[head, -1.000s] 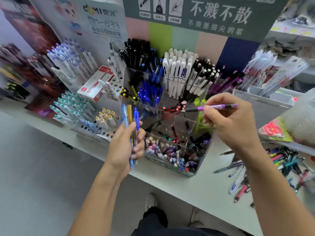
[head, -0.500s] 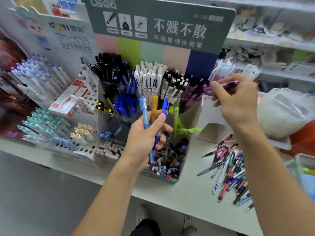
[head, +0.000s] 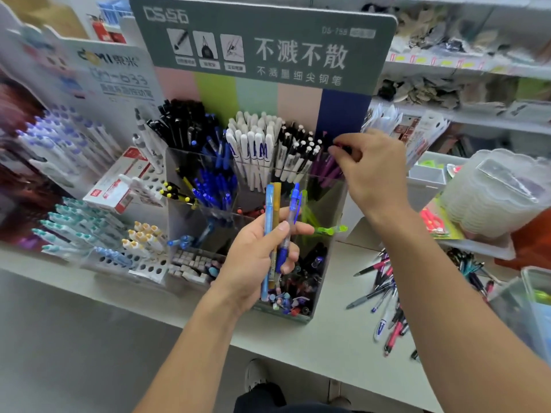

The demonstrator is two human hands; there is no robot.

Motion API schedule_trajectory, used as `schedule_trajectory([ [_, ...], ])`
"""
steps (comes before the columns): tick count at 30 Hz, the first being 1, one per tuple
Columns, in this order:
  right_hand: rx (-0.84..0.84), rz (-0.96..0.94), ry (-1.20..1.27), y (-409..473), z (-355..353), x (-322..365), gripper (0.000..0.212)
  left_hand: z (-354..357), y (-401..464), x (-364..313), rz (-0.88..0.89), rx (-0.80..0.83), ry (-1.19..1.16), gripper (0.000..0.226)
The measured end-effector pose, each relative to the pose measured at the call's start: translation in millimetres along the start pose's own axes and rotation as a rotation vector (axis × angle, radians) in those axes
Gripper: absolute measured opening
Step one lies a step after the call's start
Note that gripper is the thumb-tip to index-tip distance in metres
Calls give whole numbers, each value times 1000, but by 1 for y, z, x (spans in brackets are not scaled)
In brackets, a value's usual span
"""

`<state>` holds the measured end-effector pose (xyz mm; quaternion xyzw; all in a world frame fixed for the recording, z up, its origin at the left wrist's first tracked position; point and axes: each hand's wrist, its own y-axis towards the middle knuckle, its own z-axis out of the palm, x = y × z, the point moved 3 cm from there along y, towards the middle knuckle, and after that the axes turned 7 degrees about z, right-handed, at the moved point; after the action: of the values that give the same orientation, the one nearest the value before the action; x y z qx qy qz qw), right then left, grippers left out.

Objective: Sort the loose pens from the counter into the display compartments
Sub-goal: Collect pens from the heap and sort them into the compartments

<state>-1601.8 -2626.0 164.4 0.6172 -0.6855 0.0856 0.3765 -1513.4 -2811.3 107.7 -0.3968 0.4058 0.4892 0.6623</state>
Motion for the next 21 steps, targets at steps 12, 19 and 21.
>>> schedule_trajectory([
  [12, 742, 424, 713, -83, 43, 47, 16, -42, -26, -12, 95, -27, 36, 15],
  [19, 270, 51, 814, -45, 40, 86, 8, -98, -37, -9, 29, -337, -97, 23],
  [21, 131, -99, 654, -34, 47, 95, 8, -111, -39, -4, -36, -338, -231, 29],
])
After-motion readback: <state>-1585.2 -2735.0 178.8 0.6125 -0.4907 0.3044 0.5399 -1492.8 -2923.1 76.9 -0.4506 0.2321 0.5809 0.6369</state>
